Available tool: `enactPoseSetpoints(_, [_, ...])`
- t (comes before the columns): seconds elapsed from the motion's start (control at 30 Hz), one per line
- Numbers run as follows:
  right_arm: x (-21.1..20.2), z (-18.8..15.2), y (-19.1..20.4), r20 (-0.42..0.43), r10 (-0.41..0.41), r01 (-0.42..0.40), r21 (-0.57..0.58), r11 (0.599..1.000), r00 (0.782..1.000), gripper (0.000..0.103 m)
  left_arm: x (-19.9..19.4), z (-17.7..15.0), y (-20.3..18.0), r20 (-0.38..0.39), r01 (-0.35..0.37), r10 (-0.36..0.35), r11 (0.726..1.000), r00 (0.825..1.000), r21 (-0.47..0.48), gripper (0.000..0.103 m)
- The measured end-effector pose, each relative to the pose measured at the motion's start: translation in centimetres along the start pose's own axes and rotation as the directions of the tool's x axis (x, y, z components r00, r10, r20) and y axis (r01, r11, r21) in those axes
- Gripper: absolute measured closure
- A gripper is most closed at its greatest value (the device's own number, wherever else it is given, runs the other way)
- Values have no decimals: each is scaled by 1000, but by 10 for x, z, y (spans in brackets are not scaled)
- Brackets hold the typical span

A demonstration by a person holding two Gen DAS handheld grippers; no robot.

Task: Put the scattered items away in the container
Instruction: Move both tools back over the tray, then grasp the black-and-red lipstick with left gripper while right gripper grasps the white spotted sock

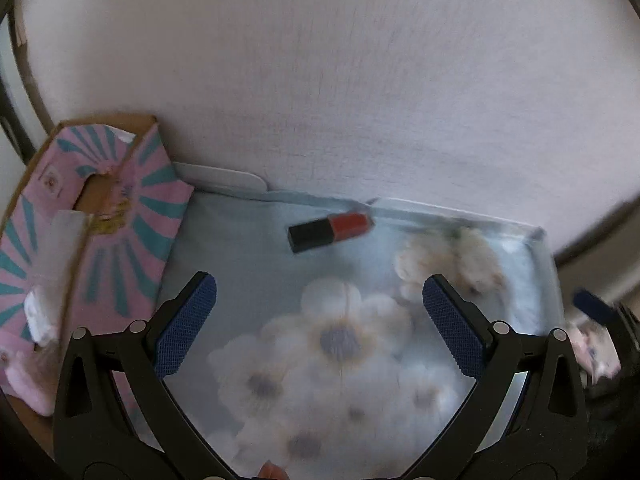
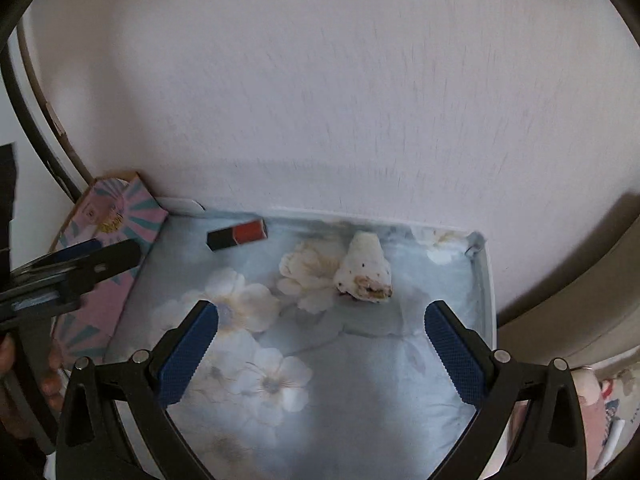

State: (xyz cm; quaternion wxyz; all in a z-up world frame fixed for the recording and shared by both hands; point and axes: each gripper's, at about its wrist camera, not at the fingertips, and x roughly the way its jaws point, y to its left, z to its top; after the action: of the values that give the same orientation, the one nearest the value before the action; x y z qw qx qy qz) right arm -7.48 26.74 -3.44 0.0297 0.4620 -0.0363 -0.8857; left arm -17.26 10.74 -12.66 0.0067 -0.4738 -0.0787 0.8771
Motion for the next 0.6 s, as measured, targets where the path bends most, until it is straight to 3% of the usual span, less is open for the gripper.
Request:
enactPoseSetpoints(0.33, [51,-14,-12,15,-35,36,-89,995,999,0,76,12,-9,-40,-54,48,986,998,-159,0])
enactPoseSetpoints(0.6, [79,-15,-32,-24,38,-38,-29,999,999,0,103,11,-11,-58,-102,93,974,994,-200,0])
